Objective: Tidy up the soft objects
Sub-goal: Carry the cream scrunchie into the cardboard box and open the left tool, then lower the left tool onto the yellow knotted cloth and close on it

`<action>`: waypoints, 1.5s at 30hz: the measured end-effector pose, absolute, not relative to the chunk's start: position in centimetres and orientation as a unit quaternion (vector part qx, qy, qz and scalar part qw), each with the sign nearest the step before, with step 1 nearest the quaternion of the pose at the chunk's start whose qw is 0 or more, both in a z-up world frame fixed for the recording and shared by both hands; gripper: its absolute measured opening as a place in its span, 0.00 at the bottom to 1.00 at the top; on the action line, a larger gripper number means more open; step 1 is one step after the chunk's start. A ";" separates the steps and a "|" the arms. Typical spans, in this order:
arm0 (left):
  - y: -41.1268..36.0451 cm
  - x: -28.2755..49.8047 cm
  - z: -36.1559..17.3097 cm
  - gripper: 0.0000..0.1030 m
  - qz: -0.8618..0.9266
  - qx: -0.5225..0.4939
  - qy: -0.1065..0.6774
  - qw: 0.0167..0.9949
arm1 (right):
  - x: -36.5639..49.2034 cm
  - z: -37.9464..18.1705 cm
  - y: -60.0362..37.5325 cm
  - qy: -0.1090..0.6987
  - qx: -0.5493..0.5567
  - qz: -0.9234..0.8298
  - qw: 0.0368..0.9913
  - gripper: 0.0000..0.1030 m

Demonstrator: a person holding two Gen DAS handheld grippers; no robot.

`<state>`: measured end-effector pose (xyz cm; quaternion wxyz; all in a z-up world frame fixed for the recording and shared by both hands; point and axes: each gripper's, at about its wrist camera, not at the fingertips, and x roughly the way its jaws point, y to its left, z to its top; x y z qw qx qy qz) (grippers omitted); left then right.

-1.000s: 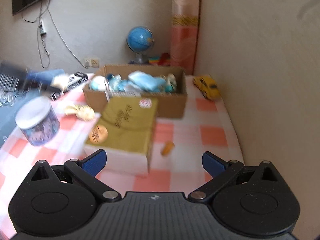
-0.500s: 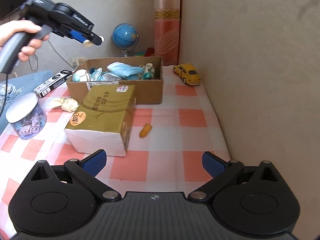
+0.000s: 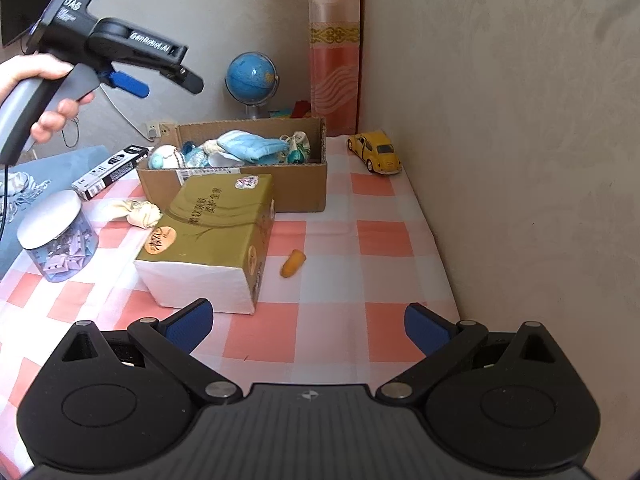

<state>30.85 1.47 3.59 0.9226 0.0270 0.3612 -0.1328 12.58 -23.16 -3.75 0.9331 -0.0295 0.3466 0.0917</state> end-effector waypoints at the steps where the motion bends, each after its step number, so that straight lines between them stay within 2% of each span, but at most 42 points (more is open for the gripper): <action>1: 1.6 30.3 3.7 0.93 -0.136 0.028 0.364 0.921 | 12.4 -3.6 -23.2 0.345 -0.029 0.092 0.934 1.00; 11: 2.6 27.0 2.7 0.95 -0.161 0.052 0.403 0.899 | 11.1 -2.6 -22.8 0.329 -0.028 0.100 0.938 1.00; 25: 3.1 29.1 -2.7 0.95 -0.156 0.088 0.505 0.845 | 11.3 -3.1 -23.2 0.335 -0.017 0.093 0.937 1.00; 33: 2.8 30.9 -5.1 0.89 -0.140 0.096 0.532 0.829 | 12.4 -4.0 -23.3 0.349 -0.017 0.090 0.933 1.00; 41: 2.9 32.1 -6.2 0.88 -0.128 0.098 0.544 0.824 | 13.2 -4.8 -23.4 0.358 -0.016 0.092 0.929 1.00; 45: 3.0 32.5 -6.7 0.79 -0.127 0.098 0.551 0.819 | 13.5 -5.0 -23.5 0.360 -0.015 0.092 0.928 1.00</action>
